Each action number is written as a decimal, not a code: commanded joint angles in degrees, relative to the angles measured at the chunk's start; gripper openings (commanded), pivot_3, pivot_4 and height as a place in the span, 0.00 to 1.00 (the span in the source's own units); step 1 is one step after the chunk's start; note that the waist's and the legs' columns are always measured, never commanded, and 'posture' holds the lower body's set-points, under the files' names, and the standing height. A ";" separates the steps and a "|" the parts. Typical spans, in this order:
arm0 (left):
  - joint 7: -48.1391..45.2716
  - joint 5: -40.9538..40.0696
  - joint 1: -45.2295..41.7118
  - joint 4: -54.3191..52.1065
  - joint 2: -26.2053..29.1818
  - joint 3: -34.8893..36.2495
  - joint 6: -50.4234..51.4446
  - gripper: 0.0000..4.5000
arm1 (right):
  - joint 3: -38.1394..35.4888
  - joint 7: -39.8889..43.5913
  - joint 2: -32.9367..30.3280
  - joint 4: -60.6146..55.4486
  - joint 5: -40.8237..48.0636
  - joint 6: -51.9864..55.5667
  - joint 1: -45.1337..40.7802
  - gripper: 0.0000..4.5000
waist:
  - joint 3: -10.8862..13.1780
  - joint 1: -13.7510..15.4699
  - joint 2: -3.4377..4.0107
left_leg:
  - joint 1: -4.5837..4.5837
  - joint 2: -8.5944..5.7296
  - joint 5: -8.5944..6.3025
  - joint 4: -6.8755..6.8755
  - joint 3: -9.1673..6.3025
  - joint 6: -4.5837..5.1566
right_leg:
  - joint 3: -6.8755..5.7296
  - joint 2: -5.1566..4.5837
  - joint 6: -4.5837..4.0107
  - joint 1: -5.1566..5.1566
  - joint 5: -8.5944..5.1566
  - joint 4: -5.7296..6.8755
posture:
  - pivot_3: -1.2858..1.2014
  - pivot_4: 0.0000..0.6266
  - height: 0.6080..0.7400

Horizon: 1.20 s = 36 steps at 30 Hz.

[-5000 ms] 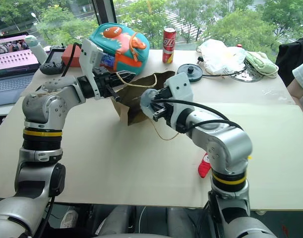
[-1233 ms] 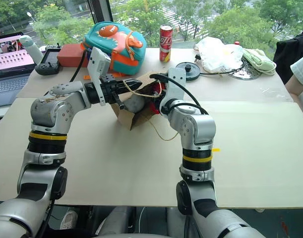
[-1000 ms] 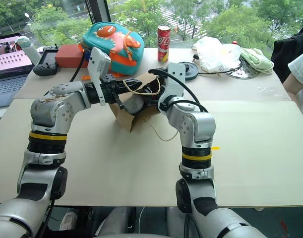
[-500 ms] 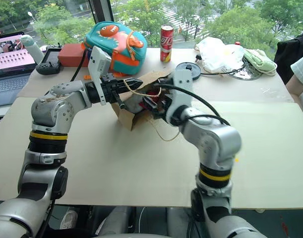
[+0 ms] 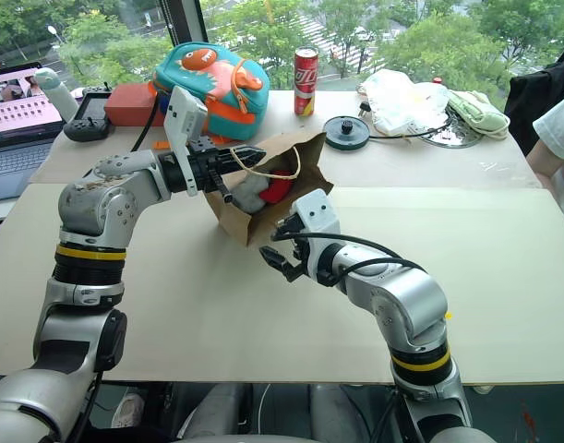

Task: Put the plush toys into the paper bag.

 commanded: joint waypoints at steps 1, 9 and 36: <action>-0.15 -0.21 -1.59 -1.33 0.44 0.40 -0.94 0.00 | 0.90 -0.34 -0.17 0.42 -2.19 -3.39 0.43 0.86 | 0.00 0.09 0.00 | 0.00 0.00 0.00 -0.01 0.00 0.00 | 0.00 0.00 0.00 0.00 0.00 0.00 | 0.52 0.24 0.99; -0.33 -0.02 -1.81 -0.91 0.44 0.21 -1.14 0.00 | 0.85 -0.16 0.45 0.36 -3.48 -4.45 1.13 0.29 | 0.00 0.20 0.00 | 0.01 0.01 0.00 -0.01 -0.01 0.00 | -0.01 0.01 0.00 -0.01 0.00 0.03 | 0.52 0.24 0.99; 9.80 -15.33 -1.73 -1.87 -6.16 14.34 11.75 0.00 | -12.33 6.00 -7.73 -16.24 4.96 2.91 -11.72 0.00 | 0.00 0.86 0.00 | 0.00 0.03 0.00 0.02 -0.05 0.00 | -0.08 0.00 0.00 0.01 0.00 0.07 | 0.52 0.24 0.99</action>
